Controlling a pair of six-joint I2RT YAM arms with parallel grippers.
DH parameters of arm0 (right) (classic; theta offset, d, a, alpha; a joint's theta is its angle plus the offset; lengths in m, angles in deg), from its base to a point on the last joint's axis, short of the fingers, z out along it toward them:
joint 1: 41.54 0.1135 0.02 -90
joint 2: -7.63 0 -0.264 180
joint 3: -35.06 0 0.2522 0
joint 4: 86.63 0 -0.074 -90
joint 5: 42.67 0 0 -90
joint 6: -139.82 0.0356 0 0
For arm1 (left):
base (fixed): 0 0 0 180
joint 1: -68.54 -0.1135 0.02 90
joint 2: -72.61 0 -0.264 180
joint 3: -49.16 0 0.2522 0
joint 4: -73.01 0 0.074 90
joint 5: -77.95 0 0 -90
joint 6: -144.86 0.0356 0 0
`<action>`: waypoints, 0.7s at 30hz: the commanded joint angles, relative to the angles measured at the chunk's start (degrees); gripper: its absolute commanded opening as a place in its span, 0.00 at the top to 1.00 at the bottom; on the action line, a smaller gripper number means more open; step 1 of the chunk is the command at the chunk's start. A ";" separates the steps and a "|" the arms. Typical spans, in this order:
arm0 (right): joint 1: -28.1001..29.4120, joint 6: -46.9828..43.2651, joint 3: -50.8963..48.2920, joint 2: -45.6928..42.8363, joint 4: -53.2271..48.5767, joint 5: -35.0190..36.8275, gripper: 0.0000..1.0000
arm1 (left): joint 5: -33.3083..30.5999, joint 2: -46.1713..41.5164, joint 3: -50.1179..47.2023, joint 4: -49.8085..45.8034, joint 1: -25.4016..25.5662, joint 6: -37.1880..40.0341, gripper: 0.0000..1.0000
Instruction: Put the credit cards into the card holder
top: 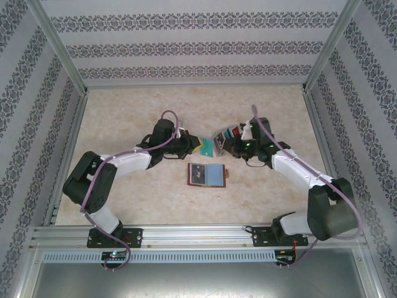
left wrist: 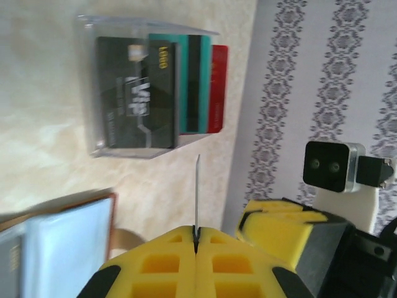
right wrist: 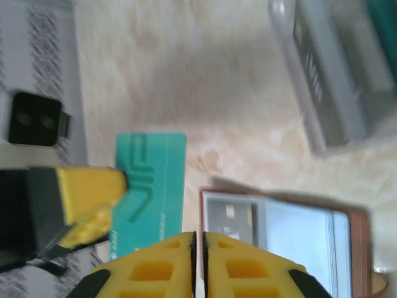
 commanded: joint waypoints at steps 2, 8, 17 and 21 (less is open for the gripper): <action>8.00 -3.85 -0.89 2.97 -4.10 5.89 0.91 | -3.26 -2.52 -3.94 -5.65 2.36 7.79 1.00; 10.49 -4.34 -3.15 7.17 -3.29 11.57 0.91 | -6.87 -2.26 -9.43 -1.49 5.02 9.23 1.00; 8.68 -8.76 -3.31 10.98 -7.34 17.34 0.91 | -8.88 2.24 -12.94 5.96 7.37 8.10 1.00; 8.27 -9.34 -4.09 13.08 -6.44 17.13 0.91 | -10.12 4.15 -14.47 10.14 8.18 7.97 1.00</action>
